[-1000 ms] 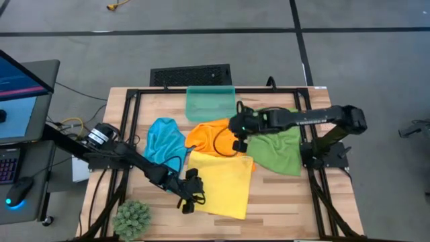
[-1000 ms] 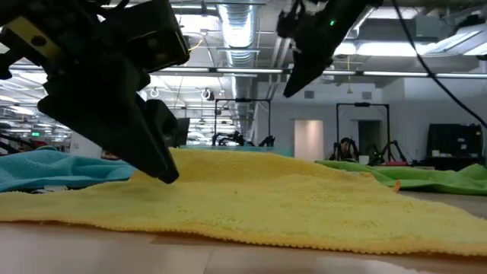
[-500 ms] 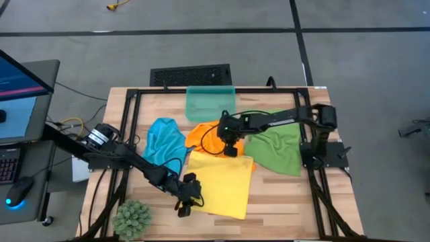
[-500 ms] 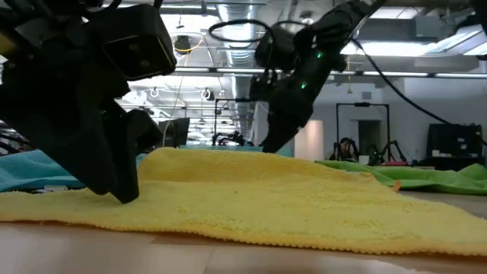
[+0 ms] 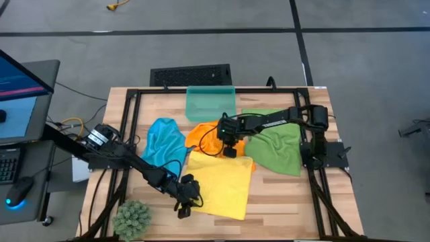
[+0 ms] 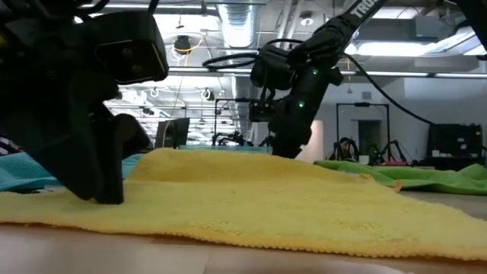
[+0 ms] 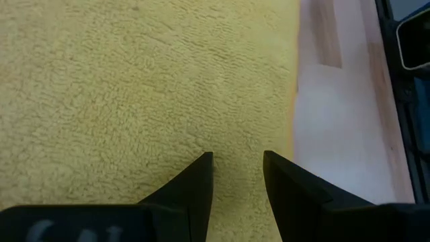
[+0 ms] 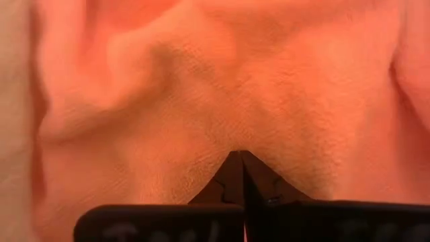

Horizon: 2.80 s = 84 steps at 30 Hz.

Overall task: Roll microfiber towels into tight, uniform cylinder then place into a basket
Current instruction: Fold the yellow microfiber towel

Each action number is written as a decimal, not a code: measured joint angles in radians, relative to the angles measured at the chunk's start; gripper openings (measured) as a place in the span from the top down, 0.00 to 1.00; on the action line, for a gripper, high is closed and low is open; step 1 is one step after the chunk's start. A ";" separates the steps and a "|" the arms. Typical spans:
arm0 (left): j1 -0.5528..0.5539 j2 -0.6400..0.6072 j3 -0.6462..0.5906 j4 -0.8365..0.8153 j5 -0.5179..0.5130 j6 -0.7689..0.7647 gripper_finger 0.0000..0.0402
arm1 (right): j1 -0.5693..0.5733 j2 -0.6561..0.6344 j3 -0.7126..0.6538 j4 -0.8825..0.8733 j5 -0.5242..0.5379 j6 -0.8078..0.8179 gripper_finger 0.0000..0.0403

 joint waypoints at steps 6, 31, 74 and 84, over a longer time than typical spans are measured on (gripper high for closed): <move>-0.029 0.000 0.000 -0.003 -0.007 -0.015 0.70 | 0.002 -0.001 0.001 -0.089 0.164 0.097 0.99; -0.067 0.000 0.000 -0.007 -0.030 -0.030 0.70 | -0.101 -0.009 -0.007 -0.724 0.675 0.393 0.98; -0.058 0.000 0.000 -0.002 -0.059 0.027 0.70 | -0.050 -0.457 -0.312 -0.065 0.055 0.115 0.97; -0.040 0.001 0.000 0.002 -0.109 0.067 0.70 | -0.107 -0.388 -0.404 0.031 0.077 0.177 0.99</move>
